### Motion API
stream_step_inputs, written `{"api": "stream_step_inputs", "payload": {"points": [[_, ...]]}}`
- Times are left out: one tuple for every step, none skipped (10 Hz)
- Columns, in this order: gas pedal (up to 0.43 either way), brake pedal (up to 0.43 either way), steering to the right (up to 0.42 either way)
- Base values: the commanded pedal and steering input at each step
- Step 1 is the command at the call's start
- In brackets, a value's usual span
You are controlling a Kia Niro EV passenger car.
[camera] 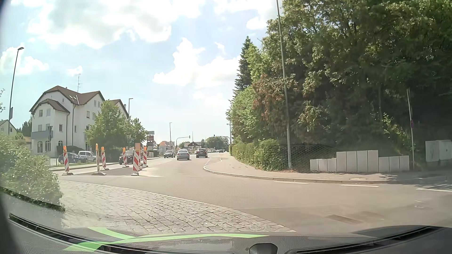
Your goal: Follow the waypoints while adhering to traffic rules and regulations
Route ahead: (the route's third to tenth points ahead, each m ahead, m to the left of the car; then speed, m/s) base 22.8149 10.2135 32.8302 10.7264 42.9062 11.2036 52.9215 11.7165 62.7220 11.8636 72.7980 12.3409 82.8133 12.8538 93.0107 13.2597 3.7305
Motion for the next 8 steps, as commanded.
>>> {"api": "stream_step_inputs", "payload": {"points": [[0.228, 0.0, -0.131], [0.197, 0.0, -0.138], [0.189, 0.0, -0.139], [0.189, 0.0, -0.142], [0.189, 0.0, -0.143], [0.189, 0.0, -0.139], [0.189, 0.0, -0.136], [0.189, 0.0, -0.134]]}}
